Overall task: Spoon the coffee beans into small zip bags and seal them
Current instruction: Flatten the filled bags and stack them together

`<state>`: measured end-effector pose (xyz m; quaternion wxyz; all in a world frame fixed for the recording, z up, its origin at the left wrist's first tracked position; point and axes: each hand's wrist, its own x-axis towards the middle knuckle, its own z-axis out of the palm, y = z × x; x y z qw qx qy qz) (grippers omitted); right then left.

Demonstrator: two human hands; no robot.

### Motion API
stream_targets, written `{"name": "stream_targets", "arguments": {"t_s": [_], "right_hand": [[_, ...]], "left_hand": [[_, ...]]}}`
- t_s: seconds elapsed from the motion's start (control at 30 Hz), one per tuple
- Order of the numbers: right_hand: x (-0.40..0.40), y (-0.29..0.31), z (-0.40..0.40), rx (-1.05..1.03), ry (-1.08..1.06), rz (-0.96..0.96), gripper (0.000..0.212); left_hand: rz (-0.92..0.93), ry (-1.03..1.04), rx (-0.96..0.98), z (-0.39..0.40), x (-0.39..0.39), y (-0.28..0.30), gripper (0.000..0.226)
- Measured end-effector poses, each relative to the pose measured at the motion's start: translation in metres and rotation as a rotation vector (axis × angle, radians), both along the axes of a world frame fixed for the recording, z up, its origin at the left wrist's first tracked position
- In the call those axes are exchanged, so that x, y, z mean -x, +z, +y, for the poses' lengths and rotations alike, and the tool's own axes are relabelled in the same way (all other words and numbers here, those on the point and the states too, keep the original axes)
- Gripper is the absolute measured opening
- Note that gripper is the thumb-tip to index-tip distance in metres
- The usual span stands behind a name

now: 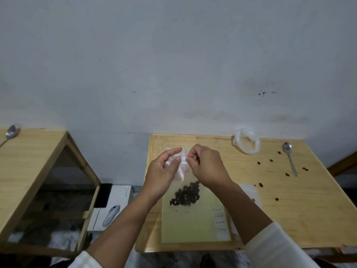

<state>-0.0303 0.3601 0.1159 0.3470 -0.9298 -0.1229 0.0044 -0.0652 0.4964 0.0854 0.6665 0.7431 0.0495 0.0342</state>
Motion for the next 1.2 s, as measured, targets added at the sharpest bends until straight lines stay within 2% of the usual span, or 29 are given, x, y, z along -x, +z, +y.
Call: {"name": "stream_targets", "arguments": {"t_s": [0.1,0.2,0.3,0.37,0.5,0.6,0.7,0.8,0.97,1.1,1.2], "right_hand": [[0.005,-0.005,0.009,-0.006,-0.058,-0.084,0.004],[0.014,-0.014,0.015,-0.062,-0.121,-0.279,0.018],[0.026,-0.025,0.023,-0.091,-0.011,-0.452,0.028],[0.032,-0.036,0.028,-0.071,0.016,-0.500,0.035],[0.023,-0.048,0.025,0.005,-0.059,-0.612,0.034],[0.010,-0.052,0.018,0.063,-0.113,-0.627,0.037],[0.000,-0.061,0.005,0.071,-0.149,-0.539,0.042],[-0.012,-0.077,-0.013,-0.078,-0.157,-0.400,0.035],[-0.036,-0.095,-0.028,-0.435,-0.178,0.062,0.041],[-0.074,-0.113,-0.040,-0.495,-0.373,0.215,0.037],[-0.101,-0.131,-0.046,-0.452,-0.428,0.299,0.035]], "left_hand": [[-0.012,0.082,-0.045,0.000,0.001,0.000,0.026],[-0.014,0.136,-0.046,0.004,-0.001,-0.001,0.025],[-0.020,0.167,-0.064,0.008,-0.003,0.001,0.023],[-0.017,0.179,-0.070,0.010,-0.005,0.002,0.022],[-0.012,0.162,-0.060,0.006,-0.011,-0.002,0.023],[-0.008,0.173,-0.042,0.001,-0.020,-0.006,0.023],[0.012,0.172,-0.034,-0.004,-0.032,-0.013,0.023],[0.053,0.187,-0.016,-0.006,-0.048,-0.024,0.022],[0.087,0.194,-0.037,-0.012,-0.089,-0.042,0.023],[0.253,0.165,-0.148,-0.020,-0.120,-0.069,0.032],[0.348,0.139,-0.244,-0.028,-0.130,-0.091,0.035]]}}
